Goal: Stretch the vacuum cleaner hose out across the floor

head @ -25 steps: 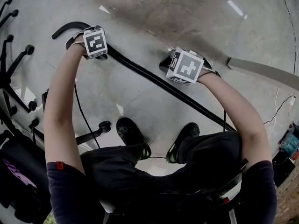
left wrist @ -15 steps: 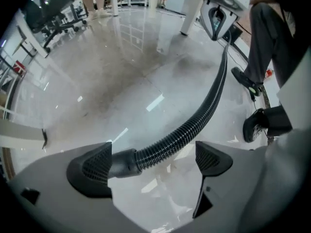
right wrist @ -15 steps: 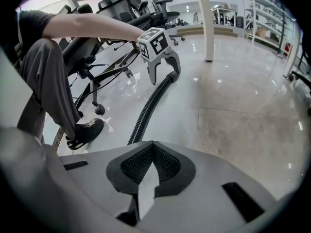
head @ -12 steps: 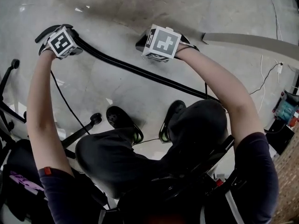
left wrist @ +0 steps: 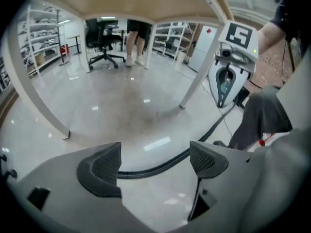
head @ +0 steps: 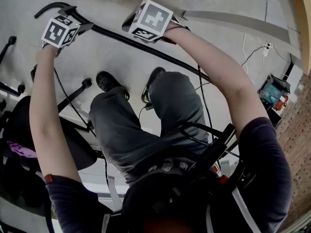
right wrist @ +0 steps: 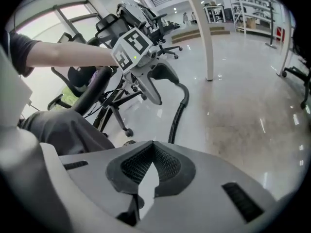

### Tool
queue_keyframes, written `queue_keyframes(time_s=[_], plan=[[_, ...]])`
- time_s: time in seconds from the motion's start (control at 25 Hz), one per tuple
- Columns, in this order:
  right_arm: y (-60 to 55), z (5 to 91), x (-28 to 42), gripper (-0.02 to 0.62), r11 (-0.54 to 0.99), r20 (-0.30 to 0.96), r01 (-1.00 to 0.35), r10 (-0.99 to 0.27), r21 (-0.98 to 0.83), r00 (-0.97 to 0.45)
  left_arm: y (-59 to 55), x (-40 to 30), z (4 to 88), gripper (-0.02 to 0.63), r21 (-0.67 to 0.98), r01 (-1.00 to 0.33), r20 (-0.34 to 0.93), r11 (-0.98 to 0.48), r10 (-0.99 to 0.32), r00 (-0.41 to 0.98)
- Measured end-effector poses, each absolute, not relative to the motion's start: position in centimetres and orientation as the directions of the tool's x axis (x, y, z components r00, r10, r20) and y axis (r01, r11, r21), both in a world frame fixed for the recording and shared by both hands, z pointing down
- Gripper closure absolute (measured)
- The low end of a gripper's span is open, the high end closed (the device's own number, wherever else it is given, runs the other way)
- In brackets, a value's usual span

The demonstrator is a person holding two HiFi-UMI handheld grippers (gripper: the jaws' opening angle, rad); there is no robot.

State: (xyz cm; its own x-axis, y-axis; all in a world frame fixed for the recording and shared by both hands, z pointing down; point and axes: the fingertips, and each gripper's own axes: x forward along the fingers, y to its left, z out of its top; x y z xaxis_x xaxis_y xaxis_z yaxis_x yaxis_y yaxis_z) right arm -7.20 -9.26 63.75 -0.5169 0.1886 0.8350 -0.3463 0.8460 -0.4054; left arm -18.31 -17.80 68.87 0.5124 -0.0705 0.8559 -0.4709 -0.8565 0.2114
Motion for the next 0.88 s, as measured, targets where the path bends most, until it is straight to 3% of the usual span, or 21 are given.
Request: queue_keyframes(time_s=[0.04, 0.08, 0.2, 0.24, 0.44, 0.68, 0.88], plan=[[-8.4, 61.9, -7.4, 0.591, 0.846, 0.832, -0.332, 0.210, -0.418, -0.513, -17.3, -17.7, 66.4, 0.163, 0.216, -0.491, 0.834, -0.844, -0.101, 0.542], [-7.7, 60.1, -7.5, 0.591, 0.844, 0.830, -0.323, 0.227, -0.429, -0.509, -16.8, -17.3, 64.1, 0.219, 0.215, -0.504, 0.820, -0.836, -0.125, 0.558], [-6.5, 55.5, -7.7, 0.591, 0.816, 0.822, -0.346, 0.249, -0.463, -0.513, -15.3, -17.4, 58.2, 0.529, 0.174, -0.550, 0.815, -0.817, -0.194, 0.547], [-6.4, 54.0, -8.0, 0.591, 0.806, 0.813, -0.355, 0.245, -0.473, -0.528, -14.9, -17.7, 56.5, 0.598, 0.160, -0.578, 0.816, -0.800, -0.222, 0.533], [-6.4, 45.4, -11.2, 0.591, 0.761, 0.745, -0.424, 0.115, -0.491, -0.657, -11.9, -20.4, 47.4, 0.598, 0.166, -0.731, 0.759, -0.662, -0.387, 0.523], [-6.4, 34.7, -9.5, 0.591, 0.710, 0.665, -0.504, -0.067, -0.493, -0.744, -5.1, -18.7, 37.9, 0.598, 0.166, -0.735, 0.721, -0.658, -0.428, 0.545], [-5.0, 24.2, -8.4, 0.591, 0.716, 0.558, -0.489, -0.167, -0.499, -0.813, -1.3, -16.0, 27.2, 0.598, 0.205, -0.796, 0.614, -0.570, -0.559, 0.558]])
